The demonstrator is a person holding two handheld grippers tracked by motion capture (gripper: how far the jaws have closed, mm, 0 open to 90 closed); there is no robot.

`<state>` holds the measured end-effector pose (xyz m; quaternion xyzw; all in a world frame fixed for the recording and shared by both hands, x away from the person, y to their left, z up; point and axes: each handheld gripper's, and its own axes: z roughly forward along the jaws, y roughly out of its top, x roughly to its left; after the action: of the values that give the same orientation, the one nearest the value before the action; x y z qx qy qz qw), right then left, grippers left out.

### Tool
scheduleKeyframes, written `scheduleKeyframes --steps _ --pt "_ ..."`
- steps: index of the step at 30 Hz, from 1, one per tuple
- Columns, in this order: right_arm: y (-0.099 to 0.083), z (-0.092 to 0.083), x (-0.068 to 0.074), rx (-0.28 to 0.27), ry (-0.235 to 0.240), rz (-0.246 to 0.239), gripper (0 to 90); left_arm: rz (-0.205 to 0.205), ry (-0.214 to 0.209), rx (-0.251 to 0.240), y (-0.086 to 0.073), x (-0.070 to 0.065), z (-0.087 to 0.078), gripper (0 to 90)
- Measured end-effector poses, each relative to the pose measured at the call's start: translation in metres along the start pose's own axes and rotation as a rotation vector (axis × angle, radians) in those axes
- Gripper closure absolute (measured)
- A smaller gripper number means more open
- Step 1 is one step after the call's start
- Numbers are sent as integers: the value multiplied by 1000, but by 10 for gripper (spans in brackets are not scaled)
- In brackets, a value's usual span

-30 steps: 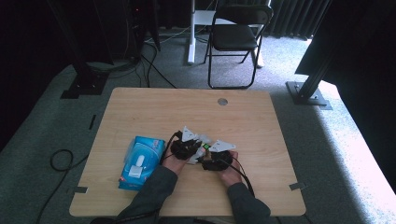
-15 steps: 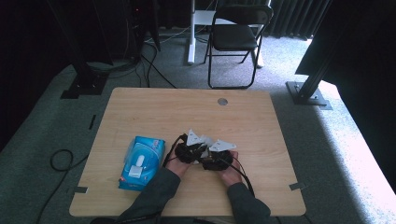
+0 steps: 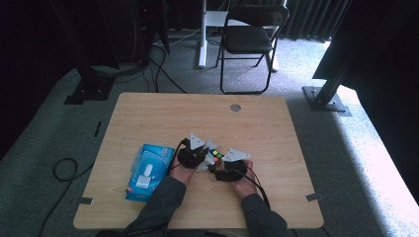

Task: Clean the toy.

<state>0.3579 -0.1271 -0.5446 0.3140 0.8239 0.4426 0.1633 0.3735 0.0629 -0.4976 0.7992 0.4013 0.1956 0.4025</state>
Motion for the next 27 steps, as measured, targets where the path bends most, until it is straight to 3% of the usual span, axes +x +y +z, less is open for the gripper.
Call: scheduleKeyframes --steps 3,6,14,21,27 --pt "-1 -1 -1 7 -6 -1 314 -29 13 15 -3 3 0 837" --pt "-2 -4 -2 11 -11 2 305 -48 -1 34 -4 5 0 836" --pt "-7 -16 -13 17 -30 29 327 -47 -22 63 -14 1 1 831" --pt "-7 -26 -17 4 12 66 411 -43 25 83 -22 -3 3 807" --pt "-3 -38 -17 -48 22 77 439 -26 79 115 -29 -8 6 768"
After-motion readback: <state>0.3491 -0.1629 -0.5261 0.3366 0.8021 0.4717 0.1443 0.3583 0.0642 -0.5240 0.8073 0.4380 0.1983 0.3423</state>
